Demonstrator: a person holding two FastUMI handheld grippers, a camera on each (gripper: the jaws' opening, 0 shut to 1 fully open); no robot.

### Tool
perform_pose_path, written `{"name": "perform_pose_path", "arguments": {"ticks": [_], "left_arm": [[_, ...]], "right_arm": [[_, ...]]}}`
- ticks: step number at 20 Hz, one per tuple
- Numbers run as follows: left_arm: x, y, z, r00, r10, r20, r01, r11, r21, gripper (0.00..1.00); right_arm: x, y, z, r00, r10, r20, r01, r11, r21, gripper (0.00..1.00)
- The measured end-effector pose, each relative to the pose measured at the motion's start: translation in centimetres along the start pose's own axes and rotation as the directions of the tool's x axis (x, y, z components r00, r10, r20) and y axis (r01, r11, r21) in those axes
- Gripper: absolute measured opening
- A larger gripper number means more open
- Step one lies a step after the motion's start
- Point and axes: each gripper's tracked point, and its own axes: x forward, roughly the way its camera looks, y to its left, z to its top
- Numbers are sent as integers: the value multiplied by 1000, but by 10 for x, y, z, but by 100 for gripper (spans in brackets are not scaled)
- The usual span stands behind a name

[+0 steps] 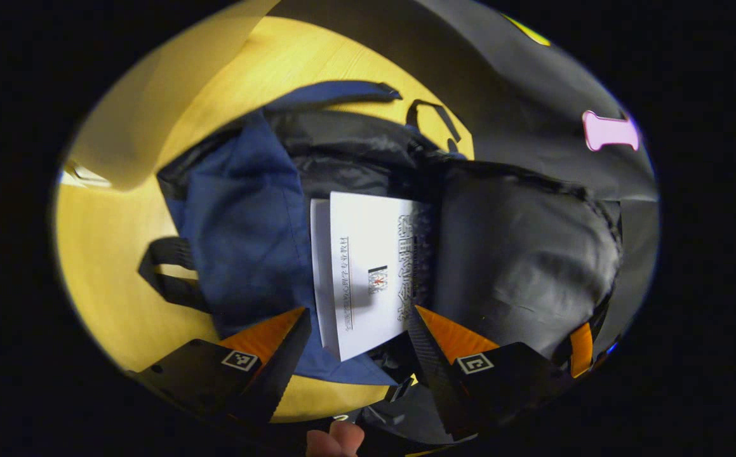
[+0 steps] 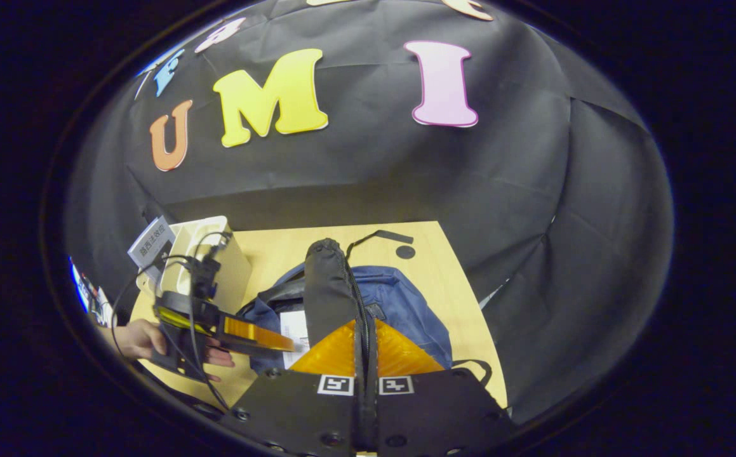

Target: Open the schoolbag, grab two books from the bookshelf and put them into the schoolbag.

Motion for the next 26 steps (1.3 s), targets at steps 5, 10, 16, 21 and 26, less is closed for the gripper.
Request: {"name": "perform_pose_path", "arguments": {"ticks": [5,10,16,21,26], "left_arm": [[-73,29,33,956,216,196,-256,944,206,97],[-158,49,47,903,287,321,-377,888,265,97],[-232,87,57,841,355,408,-479,839,257,97],[-310,119,90,759,391,520,-542,822,173,97],[-373,141,124,711,410,571,-565,816,118,96]], "right_arm": [[2,7,-2,1000,2,-1,-2,1000,-6,0],[3,14,-6,1000,-4,-4,4,1000,-4,0],[4,29,-11,1000,-10,0,10,1000,-9,0],[2,39,-19,1000,-16,-3,16,1000,-13,0],[3,36,-19,999,-38,-3,38,999,-6,0]]}}
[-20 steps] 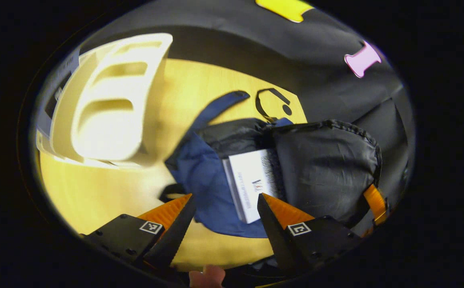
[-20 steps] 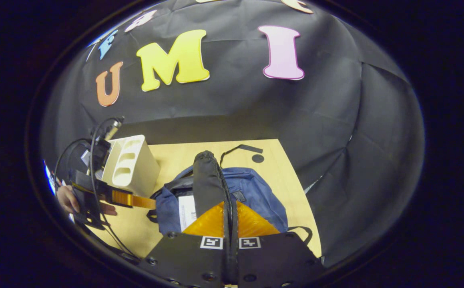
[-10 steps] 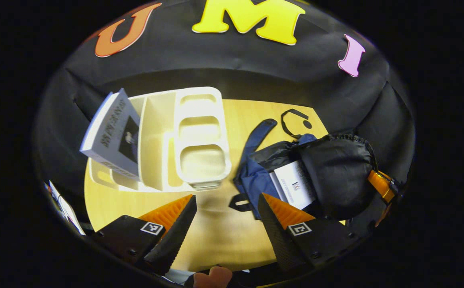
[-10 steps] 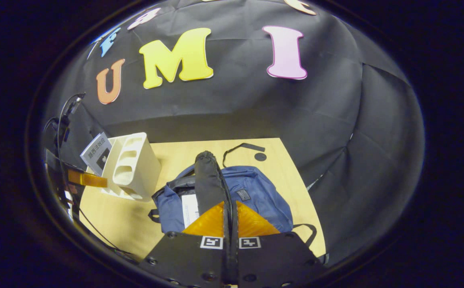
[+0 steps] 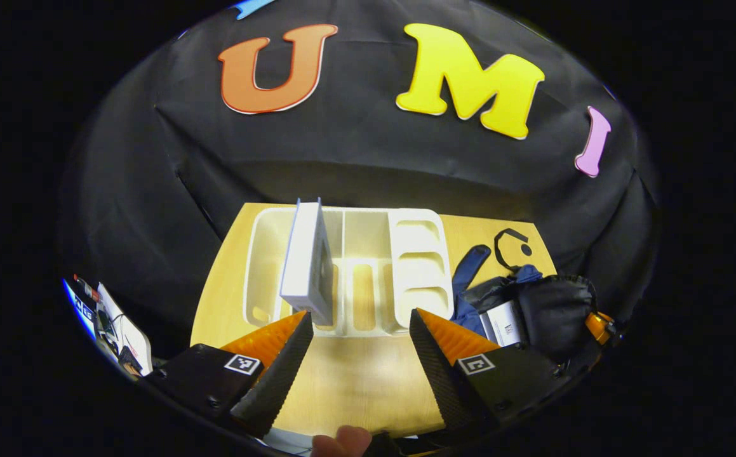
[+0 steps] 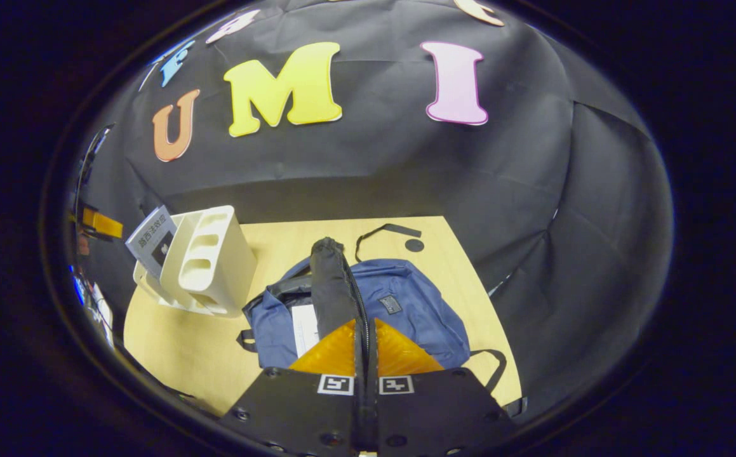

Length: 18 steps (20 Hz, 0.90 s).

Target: Open the schoolbag, grab two books from the bookshelf and put them into the schoolbag.

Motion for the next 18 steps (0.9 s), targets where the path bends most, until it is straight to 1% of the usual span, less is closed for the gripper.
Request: {"name": "perform_pose_path", "arguments": {"ticks": [2,4,9,10,11,13,15,18], "left_arm": [[0,25,17,998,53,18,-54,998,20,96],[5,38,27,998,66,14,-66,997,40,97],[32,45,44,999,18,-49,-17,1000,16,98],[40,46,46,998,8,-69,-7,1000,11,100],[47,45,44,995,-4,-98,5,1000,2,98],[65,47,39,988,-13,-157,11,1000,-14,98],[80,51,33,978,-7,-208,4,1000,-17,98],[97,53,26,963,-17,-269,15,1000,-12,99]], "right_arm": [[0,0,0,1000,-4,-2,4,1000,6,0],[1,0,0,1000,-10,-3,10,1000,3,0],[2,-3,0,1000,-19,-12,19,1000,13,0],[2,-3,1,1000,-20,-13,20,1000,15,0],[3,-3,0,1000,-22,-15,22,1000,16,0],[5,-5,0,999,-25,-21,25,1000,18,0],[7,-6,-2,999,-27,-29,28,999,28,0],[10,-11,-2,999,-39,-35,40,999,32,0]]}}
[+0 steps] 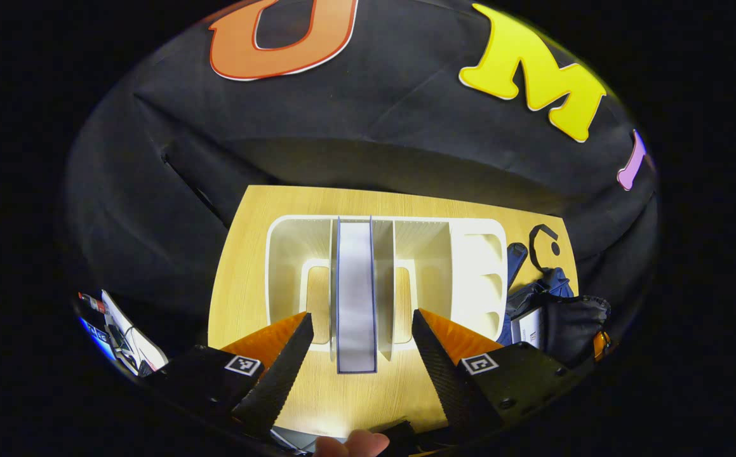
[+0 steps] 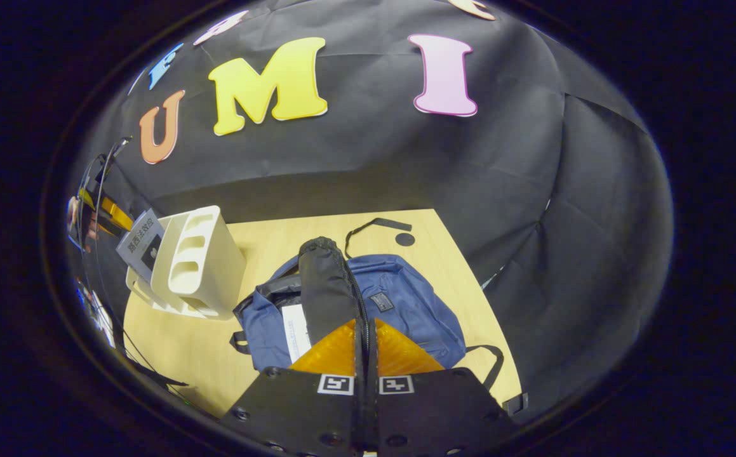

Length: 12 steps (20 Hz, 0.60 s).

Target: Open the schoolbag, grab two books from the bookshelf and put them into the schoolbag.

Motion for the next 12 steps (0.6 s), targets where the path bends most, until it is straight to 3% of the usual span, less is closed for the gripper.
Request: {"name": "perform_pose_path", "arguments": {"ticks": [8,12], "left_arm": [[35,7,-18,983,-1,-184,0,1000,-4,96],[43,11,-22,973,19,-228,-19,1000,3,86]], "right_arm": [[2,-1,1,1000,-7,-8,7,1000,-5,0],[1,-2,0,1000,-6,-8,6,1000,-10,0]]}}
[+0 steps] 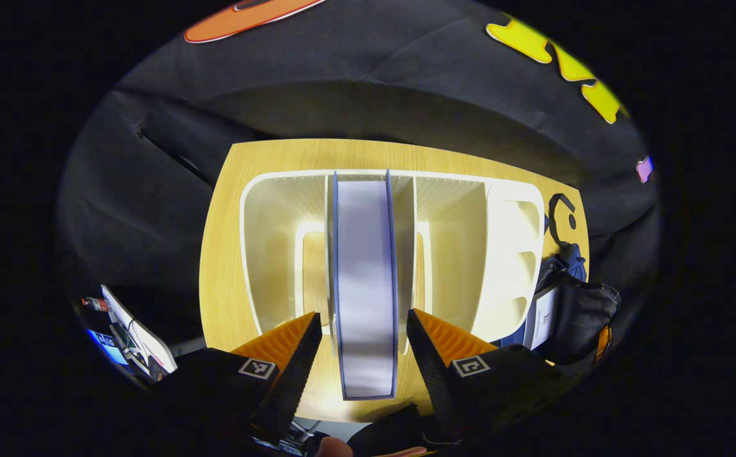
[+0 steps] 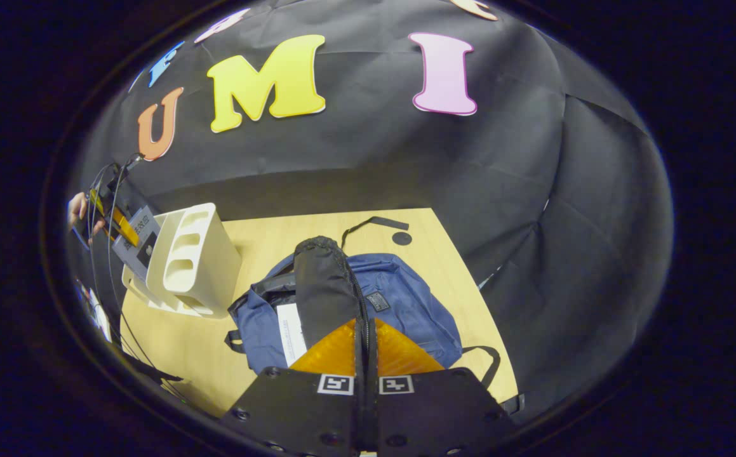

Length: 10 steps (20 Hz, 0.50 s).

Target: Open the schoolbag, grab two books from the bookshelf and put them into the schoolbag.

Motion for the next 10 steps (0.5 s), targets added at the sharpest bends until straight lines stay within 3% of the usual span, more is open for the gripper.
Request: {"name": "perform_pose_path", "arguments": {"ticks": [2,3,4,5,7,9,10], "left_arm": [[1,6,0,999,35,-10,-35,999,-10,78],[2,5,0,999,37,-16,-38,999,-13,69],[4,4,-1,999,41,-23,-41,999,-15,70],[6,2,-3,999,43,-32,-44,999,-19,61],[7,2,-6,998,47,-53,-49,998,-37,59],[8,0,-8,997,41,-67,-45,998,-50,48],[9,-1,-10,997,39,-67,-42,998,-52,49]], "right_arm": [[2,1,1,1000,2,2,-2,1000,2,0],[2,0,-1,1000,4,1,-4,1000,5,0],[2,0,-1,1000,6,0,-6,1000,5,0],[2,-1,-1,1000,6,0,-6,1000,5,0],[2,-1,-2,1000,9,0,-9,1000,9,0],[2,-2,-4,1000,13,0,-13,1000,14,0],[2,-2,-4,1000,16,0,-16,1000,16,0]]}}
